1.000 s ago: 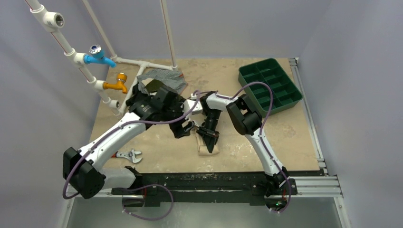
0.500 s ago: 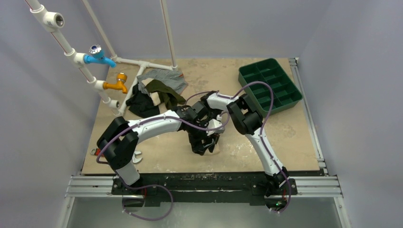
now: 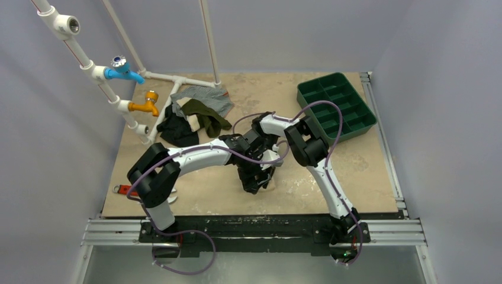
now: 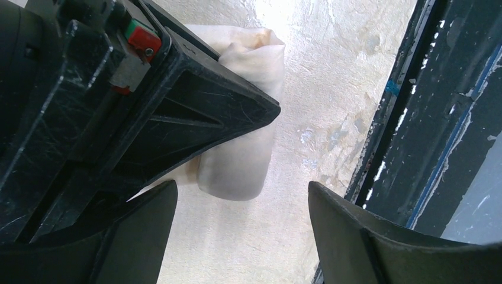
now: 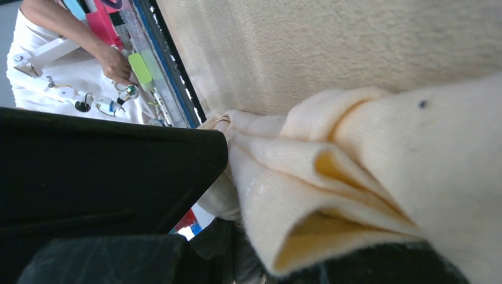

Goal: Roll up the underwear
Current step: Roll the underwear to the center of the board.

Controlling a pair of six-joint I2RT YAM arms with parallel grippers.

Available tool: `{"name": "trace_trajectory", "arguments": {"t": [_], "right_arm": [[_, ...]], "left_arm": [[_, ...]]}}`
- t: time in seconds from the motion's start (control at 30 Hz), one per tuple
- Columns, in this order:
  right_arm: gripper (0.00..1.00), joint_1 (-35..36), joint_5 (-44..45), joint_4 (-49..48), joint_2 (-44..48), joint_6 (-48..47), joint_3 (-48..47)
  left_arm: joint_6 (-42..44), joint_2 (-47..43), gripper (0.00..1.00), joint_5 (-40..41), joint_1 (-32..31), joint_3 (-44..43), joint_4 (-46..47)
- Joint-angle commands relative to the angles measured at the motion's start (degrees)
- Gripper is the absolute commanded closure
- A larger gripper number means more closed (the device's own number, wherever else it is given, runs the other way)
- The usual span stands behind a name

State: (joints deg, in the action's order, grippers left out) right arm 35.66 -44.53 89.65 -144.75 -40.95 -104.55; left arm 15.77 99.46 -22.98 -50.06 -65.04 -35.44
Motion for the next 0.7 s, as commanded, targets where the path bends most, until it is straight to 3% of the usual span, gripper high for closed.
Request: {"name": "trace_trajectory", "arguments": {"t": [0.0, 0.4, 0.67], "right_arm": [[1.00, -0.5, 16.6, -19.6, -6.1, -1.2, 1.7], [1.00, -0.6, 16.6, -19.6, -6.2, -1.1, 1.7], [1.00, -1.3, 15.5, -19.3, -6.2, -1.2, 1.6]], "left_arm": [[0.2, -2.8, 0.19, 2.1, -0.7, 0.6, 8.8], [0.9, -1.5, 0.34, -1.5, -2.0, 3.1, 10.9], [-2.1, 0.9, 0.34, 3.4, -3.4, 3.8, 14.4]]}}
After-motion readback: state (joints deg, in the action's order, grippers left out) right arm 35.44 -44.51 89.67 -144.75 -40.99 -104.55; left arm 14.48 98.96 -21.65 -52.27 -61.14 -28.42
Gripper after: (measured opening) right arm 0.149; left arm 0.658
